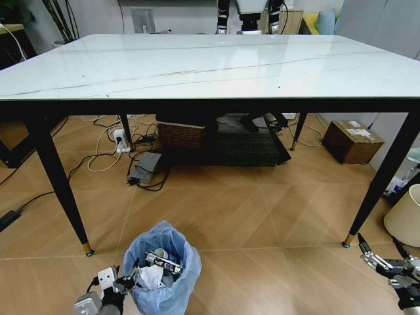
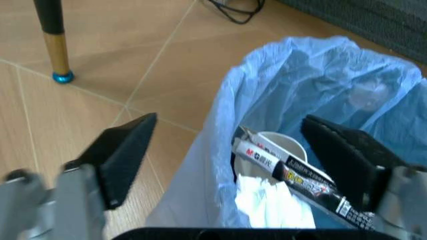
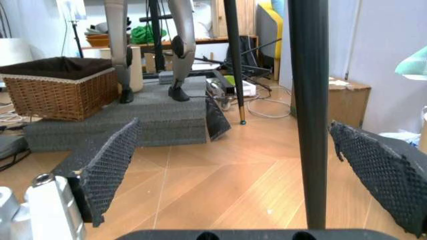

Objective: Pick up the trash bin and place the trash from the table into it.

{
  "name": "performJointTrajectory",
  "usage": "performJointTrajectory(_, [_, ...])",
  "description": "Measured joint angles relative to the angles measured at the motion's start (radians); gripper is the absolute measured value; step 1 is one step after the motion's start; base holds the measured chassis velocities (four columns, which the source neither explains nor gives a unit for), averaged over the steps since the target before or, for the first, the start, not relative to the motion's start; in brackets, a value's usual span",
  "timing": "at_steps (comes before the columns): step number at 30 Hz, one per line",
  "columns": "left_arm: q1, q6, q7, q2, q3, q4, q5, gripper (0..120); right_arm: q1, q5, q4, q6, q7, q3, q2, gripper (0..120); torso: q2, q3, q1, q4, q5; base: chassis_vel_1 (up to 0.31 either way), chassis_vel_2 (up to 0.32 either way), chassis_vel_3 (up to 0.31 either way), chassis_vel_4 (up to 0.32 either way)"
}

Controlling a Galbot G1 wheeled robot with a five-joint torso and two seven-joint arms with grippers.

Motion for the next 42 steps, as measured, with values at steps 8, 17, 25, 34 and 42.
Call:
performJointTrajectory(8, [0.013,-0.031,0.016,0.003,-0.039,-0.027,0.057,100,0.0,0.0,0.0,0.0,0.0,0.0,0.0,100,0.0,0.0,0.0,0.0,0.0,0.0,0.0,0.0,0.0])
performJointTrajectory(17, [0.028,-0.092,0.028,0.005,-0.087,-0.055,0.13,100,0.0,0.0,0.0,0.0,0.0,0.0,0.0,100,0.0,0.0,0.0,0.0,-0.0001,0.0,0.0,0.0,0.0])
performJointTrajectory(25, [0.043,-0.195,0.045,-0.025,-0.103,-0.053,0.246,100,0.0,0.0,0.0,0.0,0.0,0.0,0.0,100,0.0,0.0,0.0,0.0,0.0,0.0,0.0,0.0,0.0])
performJointTrajectory(34, [0.04,-0.284,0.061,-0.049,-0.128,-0.019,0.34,100,0.0,0.0,0.0,0.0,0.0,0.0,0.0,100,0.0,0.0,0.0,0.0,0.0,0.0,0.0,0.0,0.0])
performJointTrajectory(42, [0.016,-0.311,0.077,-0.051,-0.136,0.015,0.344,100,0.0,0.0,0.0,0.0,0.0,0.0,0.0,100,0.0,0.001,0.0,0.0,-0.0001,0.0,0.0,0.0,0.0])
